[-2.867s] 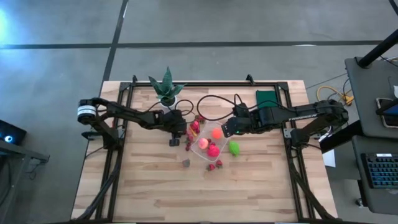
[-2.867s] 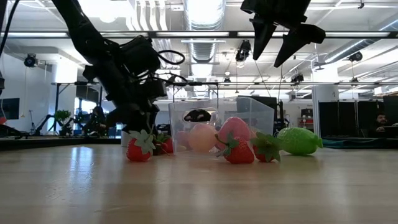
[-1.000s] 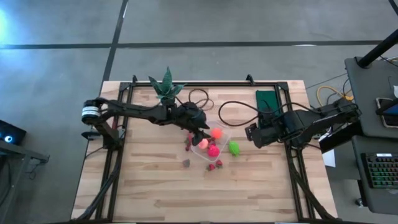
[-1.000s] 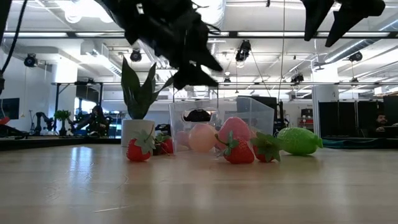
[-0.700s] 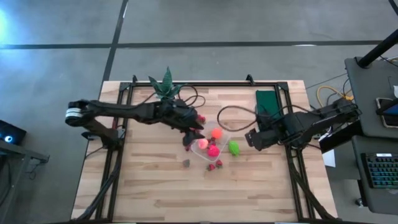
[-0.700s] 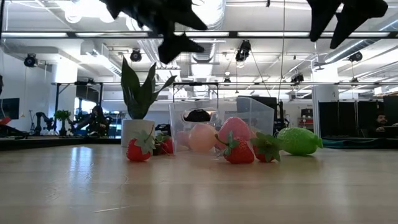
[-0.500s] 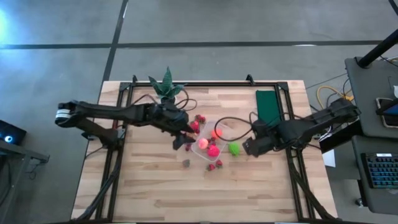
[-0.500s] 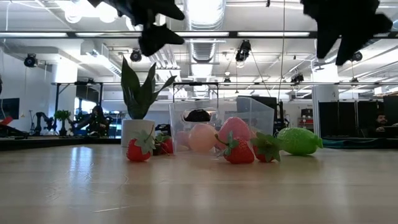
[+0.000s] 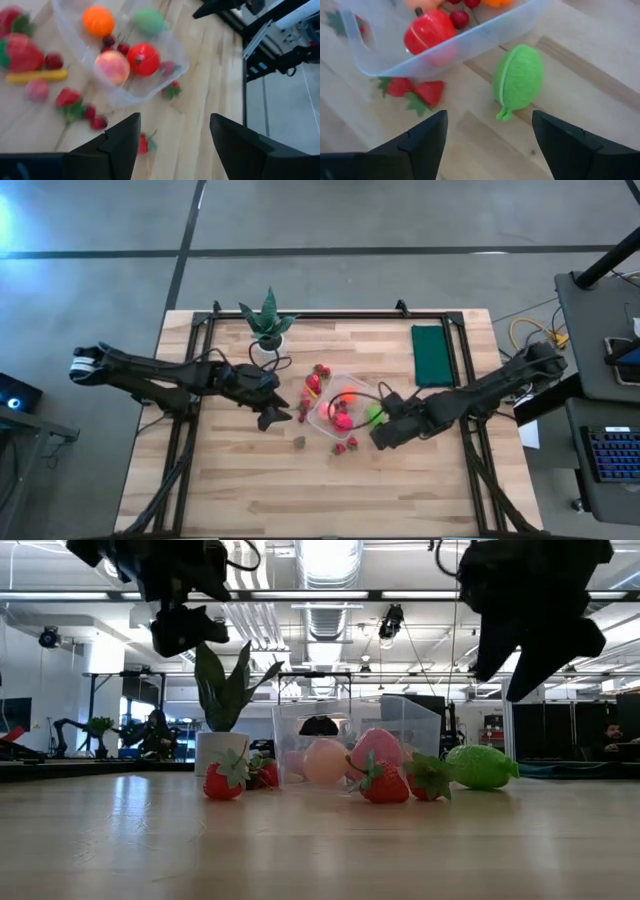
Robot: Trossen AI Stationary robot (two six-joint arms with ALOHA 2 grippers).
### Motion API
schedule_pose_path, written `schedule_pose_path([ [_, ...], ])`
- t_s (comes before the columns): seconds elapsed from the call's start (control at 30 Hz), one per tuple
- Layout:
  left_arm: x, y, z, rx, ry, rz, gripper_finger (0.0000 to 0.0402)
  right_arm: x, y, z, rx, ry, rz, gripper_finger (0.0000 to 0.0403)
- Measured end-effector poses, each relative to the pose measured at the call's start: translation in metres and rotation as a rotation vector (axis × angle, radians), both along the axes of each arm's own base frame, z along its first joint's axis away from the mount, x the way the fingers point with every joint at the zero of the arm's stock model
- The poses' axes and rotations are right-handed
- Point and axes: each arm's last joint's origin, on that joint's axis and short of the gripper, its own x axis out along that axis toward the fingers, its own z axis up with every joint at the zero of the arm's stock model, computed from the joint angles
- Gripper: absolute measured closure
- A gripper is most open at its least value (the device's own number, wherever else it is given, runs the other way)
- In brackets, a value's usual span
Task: Pick and placing Produce into tupperware
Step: Put the green cabbage into the container
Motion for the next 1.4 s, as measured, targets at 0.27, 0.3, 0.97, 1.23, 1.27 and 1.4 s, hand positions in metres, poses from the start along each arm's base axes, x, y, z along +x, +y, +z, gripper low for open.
schedule_pose_path([
  [0.27, -0.007, 0.0, -0.003, -0.003, -0.028, 0.003, 0.0178, 0.02, 0.006, -0.025, -0.104, 0.187, -0.023, 0.0097],
  [0.3, -0.006, 0.0, -0.002, -0.003, -0.037, 0.003, 0.0178, 0.02, 0.006, -0.027, -0.124, 0.221, -0.044, 0.0095],
  [0.97, -0.006, 0.001, -0.003, -0.002, -0.034, 0.003, 0.0178, 0.038, -0.022, -0.041, -0.061, 0.235, 0.026, 0.0053],
  [1.23, -0.006, 0.001, -0.002, -0.004, -0.04, 0.004, 0.0178, 0.036, -0.035, -0.056, -0.064, 0.254, 0.053, 0.0053],
  [1.27, -0.005, 0.001, -0.002, -0.004, -0.041, 0.004, 0.0178, 0.036, -0.037, -0.056, -0.066, 0.257, 0.059, 0.0053],
  [1.4, -0.005, 0.001, -0.002, -0.009, -0.042, 0.007, 0.0178, 0.037, -0.04, -0.057, -0.046, 0.246, 0.087, 0.0053],
])
